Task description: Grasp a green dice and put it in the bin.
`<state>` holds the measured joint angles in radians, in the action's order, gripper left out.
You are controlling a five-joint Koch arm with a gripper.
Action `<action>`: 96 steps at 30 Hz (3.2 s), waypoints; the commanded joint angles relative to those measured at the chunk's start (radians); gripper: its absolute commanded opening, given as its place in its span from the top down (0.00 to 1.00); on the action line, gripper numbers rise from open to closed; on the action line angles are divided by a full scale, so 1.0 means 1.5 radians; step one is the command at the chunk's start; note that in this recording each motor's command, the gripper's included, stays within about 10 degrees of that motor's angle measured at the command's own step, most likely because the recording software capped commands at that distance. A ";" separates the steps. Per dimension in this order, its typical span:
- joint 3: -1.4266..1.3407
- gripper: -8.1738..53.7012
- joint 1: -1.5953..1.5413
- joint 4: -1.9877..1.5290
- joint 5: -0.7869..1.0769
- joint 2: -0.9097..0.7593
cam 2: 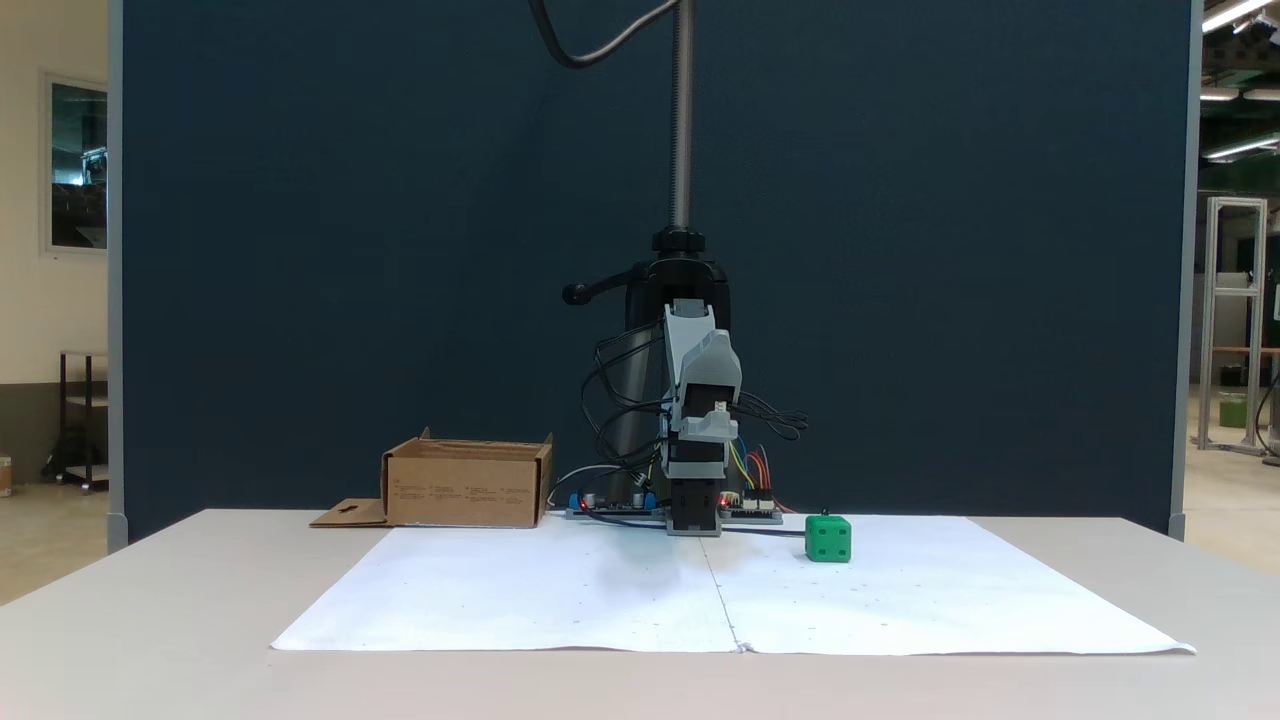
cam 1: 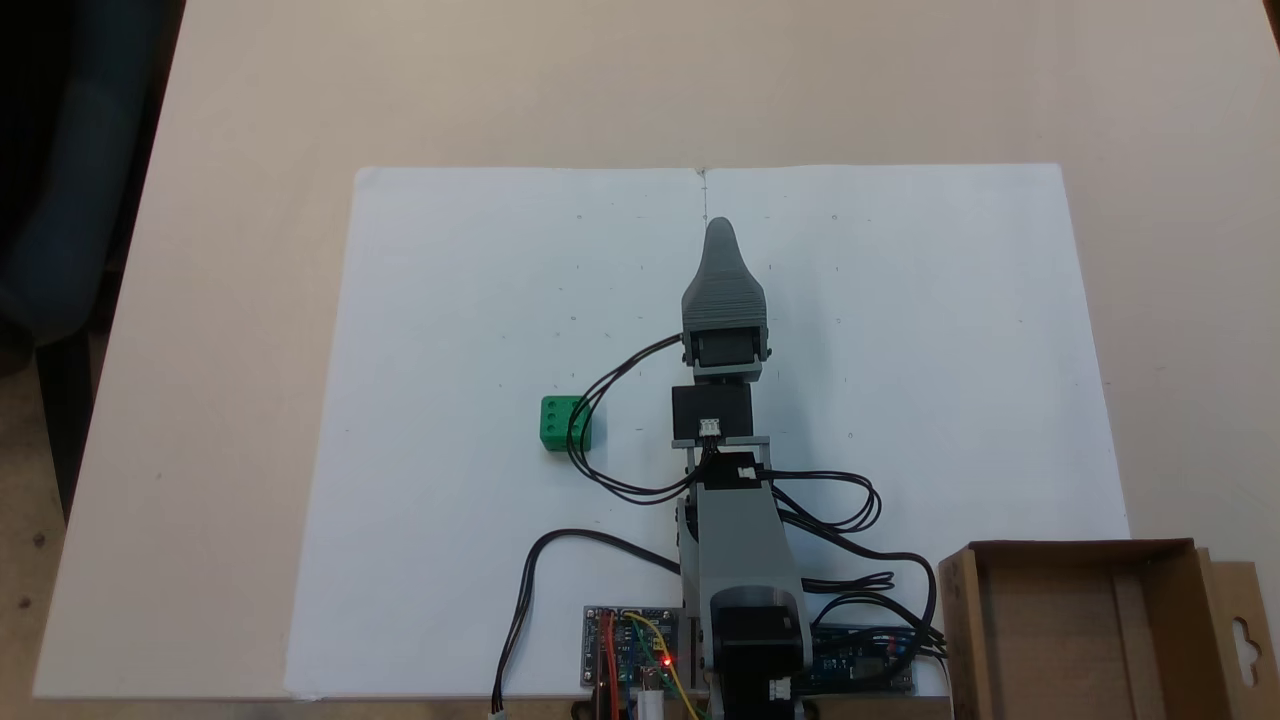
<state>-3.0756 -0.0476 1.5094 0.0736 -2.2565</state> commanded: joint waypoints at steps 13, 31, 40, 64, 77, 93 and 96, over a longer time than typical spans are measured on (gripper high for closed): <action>-0.036 0.17 -0.007 0.041 -0.009 -0.073; -0.036 0.15 -0.008 0.042 -0.009 -0.073; -0.036 0.15 -0.008 0.042 -0.009 -0.073; 0.206 0.17 0.005 -0.386 -0.018 -0.076; 0.590 0.17 -0.045 -1.010 -0.144 -0.077; 0.705 0.17 -0.307 -1.592 -0.355 0.008; 0.734 0.17 -0.337 -1.692 -0.380 0.006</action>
<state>-2.0279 -0.5231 -0.9173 -0.4019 -2.2319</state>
